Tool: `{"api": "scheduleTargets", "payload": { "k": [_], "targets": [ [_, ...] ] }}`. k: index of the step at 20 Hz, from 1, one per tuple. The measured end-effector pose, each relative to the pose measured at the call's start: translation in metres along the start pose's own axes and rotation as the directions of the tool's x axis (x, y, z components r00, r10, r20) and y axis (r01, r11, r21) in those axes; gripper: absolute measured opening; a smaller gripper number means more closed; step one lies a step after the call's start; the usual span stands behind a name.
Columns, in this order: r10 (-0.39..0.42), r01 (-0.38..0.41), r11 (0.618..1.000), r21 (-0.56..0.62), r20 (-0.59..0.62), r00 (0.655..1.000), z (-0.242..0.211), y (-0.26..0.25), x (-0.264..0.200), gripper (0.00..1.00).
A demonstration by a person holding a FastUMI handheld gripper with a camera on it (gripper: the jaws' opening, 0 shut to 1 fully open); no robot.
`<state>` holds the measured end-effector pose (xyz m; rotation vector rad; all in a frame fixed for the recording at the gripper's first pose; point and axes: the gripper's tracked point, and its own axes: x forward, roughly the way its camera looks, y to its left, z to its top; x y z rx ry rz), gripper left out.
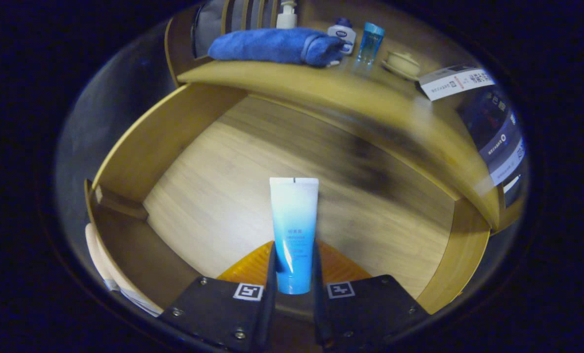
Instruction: Pull open the drawer, take out the items inside it, and place them on the countertop above the cabinet.
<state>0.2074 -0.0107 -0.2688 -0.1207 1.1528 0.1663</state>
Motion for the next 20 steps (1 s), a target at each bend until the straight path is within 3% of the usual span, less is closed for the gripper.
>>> {"api": "scheduleTargets", "payload": {
  "k": [7, 14, 20],
  "targets": [
    [0.045, -0.054, 0.997, 0.049, 0.163, 0.986, 0.051, -0.003, -0.058, 0.32],
    [-0.077, 0.007, 0.972, 0.234, 0.295, 0.952, 0.121, -0.052, -0.069, 0.32],
    [-0.160, 0.053, 0.938, 0.343, 0.291, 0.943, 0.147, -0.083, -0.041, 0.33]
  ]
}}
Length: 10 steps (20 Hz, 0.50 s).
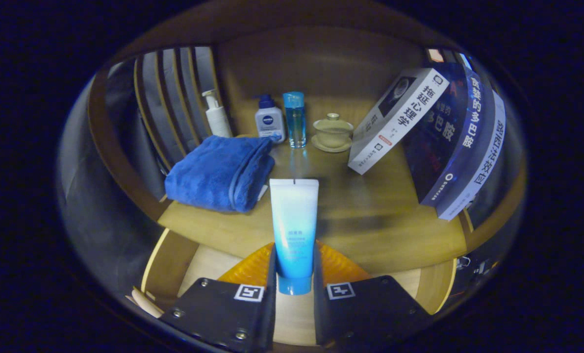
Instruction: Pull open the drawer, take out the items inside it, and place them on the countertop above the cabinet.
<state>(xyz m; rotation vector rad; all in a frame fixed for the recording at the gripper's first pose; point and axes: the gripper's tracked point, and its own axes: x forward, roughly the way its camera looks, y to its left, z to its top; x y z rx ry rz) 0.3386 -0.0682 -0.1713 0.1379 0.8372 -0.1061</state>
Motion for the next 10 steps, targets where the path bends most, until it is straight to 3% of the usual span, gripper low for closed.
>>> {"api": "scheduleTargets", "payload": {
  "k": [10],
  "targets": [
    [-0.065, 0.062, 0.996, 0.056, 0.054, 0.996, 0.020, -0.002, 0.031, 0.33]
  ]
}}
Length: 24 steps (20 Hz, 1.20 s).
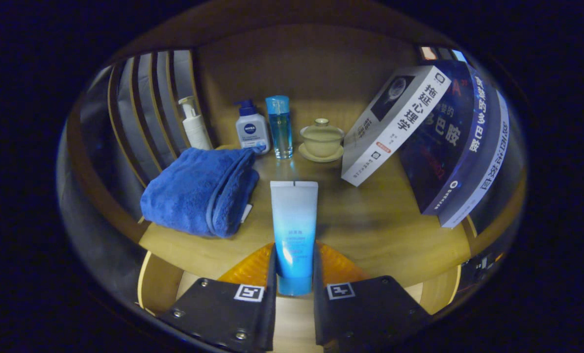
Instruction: Pull open the drawer, take out the items inside it, and place them on the countertop above the cabinet.
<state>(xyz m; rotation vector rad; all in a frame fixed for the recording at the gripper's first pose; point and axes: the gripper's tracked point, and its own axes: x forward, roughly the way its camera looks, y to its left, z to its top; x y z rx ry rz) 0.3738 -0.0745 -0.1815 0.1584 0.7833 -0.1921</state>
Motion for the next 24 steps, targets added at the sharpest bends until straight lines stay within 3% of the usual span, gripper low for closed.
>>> {"api": "scheduleTargets", "payload": {
  "k": [8, 17, 21, 24],
  "targets": [
    [-0.044, 0.043, 0.999, 0.019, 0.008, 0.999, -0.001, -0.001, 0.015, 0.33],
    [-0.046, 0.045, 0.999, 0.025, 0.038, 0.998, -0.002, 0.003, 0.010, 0.43],
    [-0.042, 0.043, 0.999, -0.012, 0.130, 0.991, 0.007, 0.001, -0.019, 1.00],
    [-0.003, 0.009, 1.000, -0.027, 0.215, 0.977, 0.006, 0.010, -0.062, 1.00]
  ]
}}
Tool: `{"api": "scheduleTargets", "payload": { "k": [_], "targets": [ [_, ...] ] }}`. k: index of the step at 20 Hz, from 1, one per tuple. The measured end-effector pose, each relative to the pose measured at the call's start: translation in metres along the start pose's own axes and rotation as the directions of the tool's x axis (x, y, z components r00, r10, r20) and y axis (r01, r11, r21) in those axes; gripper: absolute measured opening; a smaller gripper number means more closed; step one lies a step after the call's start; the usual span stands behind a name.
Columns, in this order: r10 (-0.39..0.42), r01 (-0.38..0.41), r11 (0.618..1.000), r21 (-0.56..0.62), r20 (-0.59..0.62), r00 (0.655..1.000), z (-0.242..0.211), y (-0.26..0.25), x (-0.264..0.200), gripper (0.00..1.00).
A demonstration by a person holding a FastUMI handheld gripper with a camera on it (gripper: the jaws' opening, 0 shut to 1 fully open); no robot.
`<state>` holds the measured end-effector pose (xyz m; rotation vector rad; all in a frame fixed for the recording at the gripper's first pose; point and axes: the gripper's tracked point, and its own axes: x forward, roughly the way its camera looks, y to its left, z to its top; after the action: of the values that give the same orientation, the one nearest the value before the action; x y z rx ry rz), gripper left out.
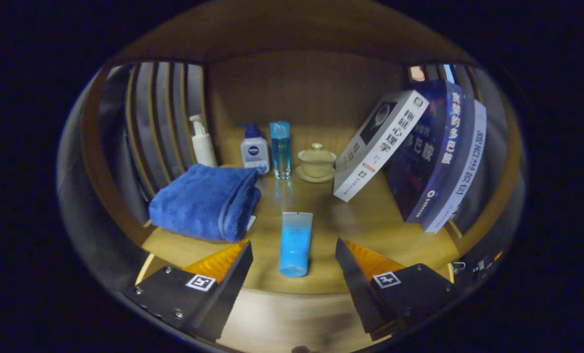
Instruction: Pull open the drawer, take out the items inside it, and place them on the countertop above the cabinet.
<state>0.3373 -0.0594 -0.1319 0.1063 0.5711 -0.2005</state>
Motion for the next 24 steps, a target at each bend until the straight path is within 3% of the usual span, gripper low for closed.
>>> {"api": "scheduleTargets", "payload": {
  "k": [4, 8, 14, 19, 24],
  "targets": [
    [0.067, -0.069, 0.998, 0.012, 0.144, 0.987, 0.012, 0.015, -0.074, 1.00],
    [0.080, -0.087, 0.996, 0.014, 0.285, 0.955, 0.011, 0.017, -0.145, 1.00],
    [0.018, 0.000, 0.999, -0.041, 0.453, 0.891, -0.022, 0.004, -0.237, 1.00],
    [-0.023, 0.028, 1.000, -0.005, 0.453, 0.891, -0.087, 0.002, -0.253, 1.00],
    [-0.037, 0.056, 0.998, -0.043, 0.358, 0.933, -0.163, 0.006, -0.232, 1.00]
  ]
}}
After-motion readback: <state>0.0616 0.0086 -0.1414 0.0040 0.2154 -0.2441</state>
